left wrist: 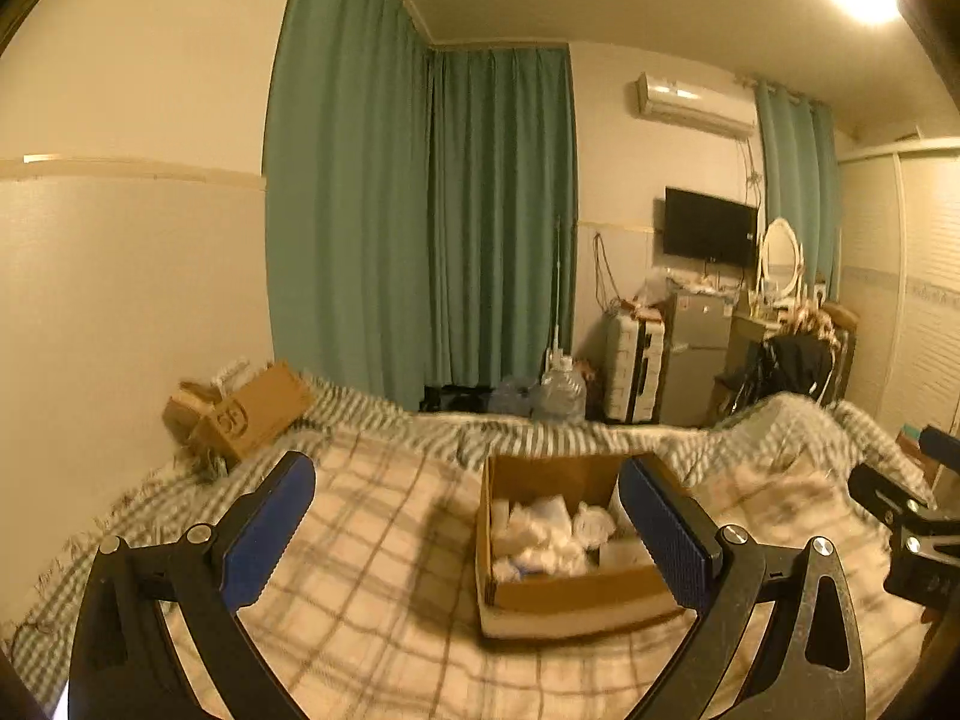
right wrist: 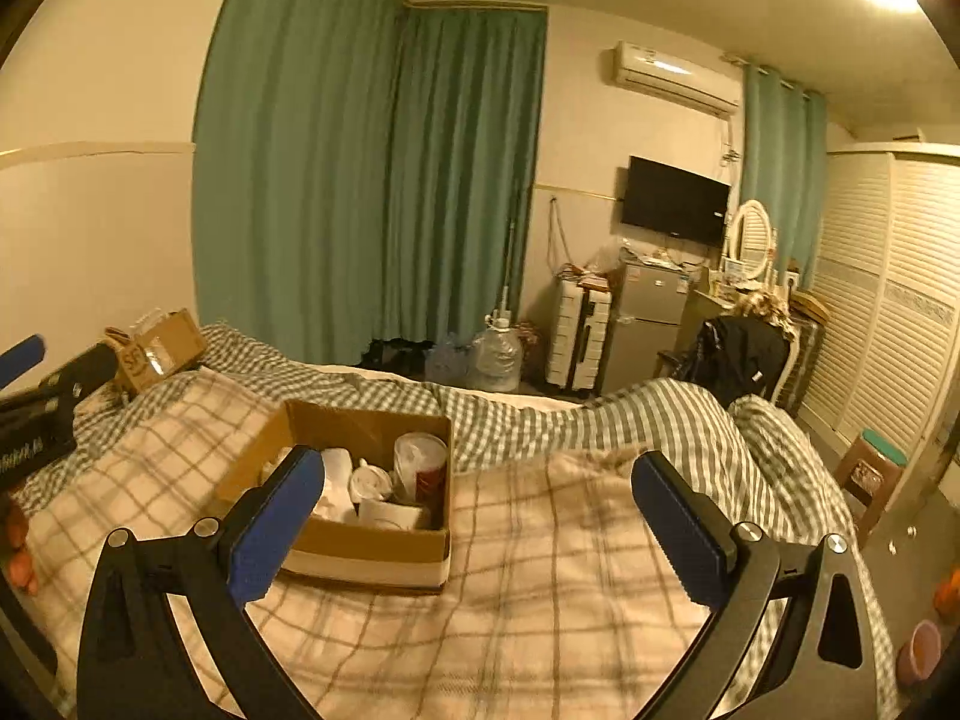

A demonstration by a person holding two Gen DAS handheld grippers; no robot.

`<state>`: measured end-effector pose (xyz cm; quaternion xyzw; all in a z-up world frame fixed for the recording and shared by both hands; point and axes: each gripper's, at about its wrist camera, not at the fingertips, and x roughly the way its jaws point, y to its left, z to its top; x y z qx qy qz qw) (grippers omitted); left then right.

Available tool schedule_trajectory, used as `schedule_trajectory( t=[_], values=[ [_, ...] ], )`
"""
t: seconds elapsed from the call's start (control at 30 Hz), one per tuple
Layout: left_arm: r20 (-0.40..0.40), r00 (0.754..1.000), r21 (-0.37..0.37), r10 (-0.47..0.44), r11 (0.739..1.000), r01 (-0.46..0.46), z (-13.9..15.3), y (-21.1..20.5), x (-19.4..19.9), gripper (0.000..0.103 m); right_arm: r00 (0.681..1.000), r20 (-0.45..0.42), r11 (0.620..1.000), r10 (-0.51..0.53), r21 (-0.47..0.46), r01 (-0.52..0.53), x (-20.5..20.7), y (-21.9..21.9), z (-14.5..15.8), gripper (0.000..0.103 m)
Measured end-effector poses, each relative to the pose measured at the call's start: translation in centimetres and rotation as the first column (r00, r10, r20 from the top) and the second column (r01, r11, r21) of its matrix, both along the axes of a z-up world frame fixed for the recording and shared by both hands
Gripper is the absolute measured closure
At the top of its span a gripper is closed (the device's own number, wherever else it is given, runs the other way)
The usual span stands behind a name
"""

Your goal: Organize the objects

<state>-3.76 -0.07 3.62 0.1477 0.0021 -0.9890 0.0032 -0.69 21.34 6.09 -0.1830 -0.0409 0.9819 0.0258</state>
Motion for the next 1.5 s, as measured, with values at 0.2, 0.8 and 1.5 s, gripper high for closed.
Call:
schedule_trajectory(
  t=[0.2, 0.8, 1.5],
  values=[
    [0.073, 0.997, 0.013, -0.021, 1.000, 0.021, -2.3, 0.5, -1.1, 0.000, 0.998, 0.055, 1.000, -0.002, -0.010, 0.002, -2.0, 0.1, -3.0, 0.000],
    [0.096, 0.995, 0.000, -0.038, 0.999, 0.038, -2.6, 1.2, -1.0, 0.000, 0.997, 0.083, 1.000, -0.007, -0.008, 0.008, -2.6, 0.1, -3.8, 0.000],
    [0.103, 0.994, -0.003, -0.041, 0.999, 0.042, -2.8, 1.5, -1.0, 0.000, 0.996, 0.089, 1.000, -0.012, -0.009, 0.012, -2.8, 0.1, -4.1, 0.000]
  ],
)
